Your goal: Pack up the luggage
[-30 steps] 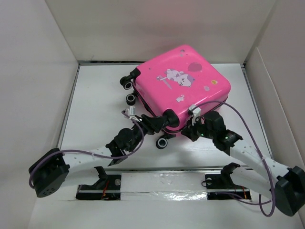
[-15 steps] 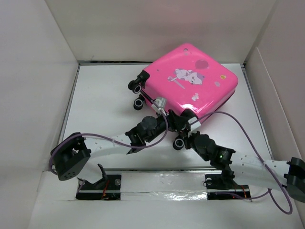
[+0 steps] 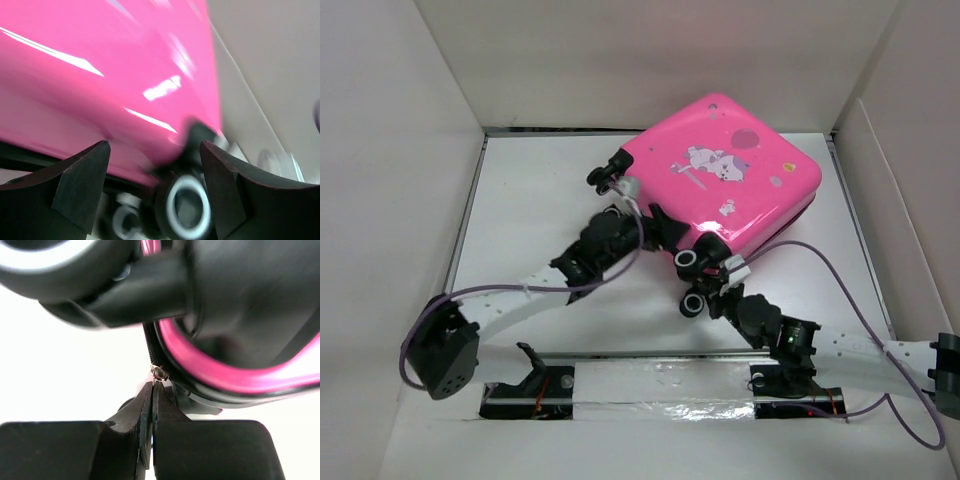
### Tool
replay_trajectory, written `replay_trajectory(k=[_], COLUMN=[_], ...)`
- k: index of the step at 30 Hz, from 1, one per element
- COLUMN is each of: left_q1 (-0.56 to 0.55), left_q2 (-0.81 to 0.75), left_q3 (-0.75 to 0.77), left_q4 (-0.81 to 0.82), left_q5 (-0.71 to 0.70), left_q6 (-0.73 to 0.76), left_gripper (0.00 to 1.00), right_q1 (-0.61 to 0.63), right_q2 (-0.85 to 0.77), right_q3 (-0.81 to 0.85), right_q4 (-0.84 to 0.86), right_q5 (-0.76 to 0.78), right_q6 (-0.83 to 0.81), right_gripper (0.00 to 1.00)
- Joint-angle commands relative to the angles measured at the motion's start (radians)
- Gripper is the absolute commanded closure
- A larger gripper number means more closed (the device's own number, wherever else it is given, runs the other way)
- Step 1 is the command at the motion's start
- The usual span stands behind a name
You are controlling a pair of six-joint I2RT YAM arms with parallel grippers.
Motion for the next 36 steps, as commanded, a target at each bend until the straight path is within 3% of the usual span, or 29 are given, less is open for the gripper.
replay_trajectory(k=[1,9,12,15,18,22,23,34,36], left_q1=[0.2,0.451,0.464,0.464,0.464,0.473,0.473,0.511,0.538], left_q2=[-0.142,-0.159,-0.086,0.016,0.057,0.09,0.103,0.337,0.355], left_q3=[0.041,0.197,0.33,0.479,0.509,0.487,0.507,0.711,0.722], left_q4=[-0.197,-0.688,-0.834,-0.957,-0.943,-0.833,-0.837,-0.886,-0.888], left_q5=[-0.173,-0.188,-0.196,-0.188,-0.293,-0.292,-0.222,-0.16,-0.09], left_q6=[0.09,0.235,0.309,0.491,0.651,0.803,0.83,0.921,0.915], left_gripper=[0.29,0.26,0.23,0.19,0.15,0.1,0.09,0.08,0.09], right_q1=[0.069,0.049,0.049,0.049,0.049,0.04,0.04,0.02,0.02], right_q2=[-0.058,-0.078,-0.082,-0.084,-0.084,-0.059,-0.056,-0.092,-0.093], right_q3=[0.026,0.024,0.025,0.015,0.014,0.017,0.017,0.005,0.005], right_q4=[0.187,0.177,0.178,0.193,0.203,0.221,0.224,0.19,0.183], right_q5=[-0.194,-0.264,-0.29,-0.315,-0.349,-0.382,-0.386,-0.384,-0.389], right_q6=[0.03,-0.009,-0.012,-0.009,-0.007,-0.004,-0.003,0.002,0.004], right_gripper=[1.0,1.0,1.0,1.0,1.0,1.0,1.0,1.0,1.0])
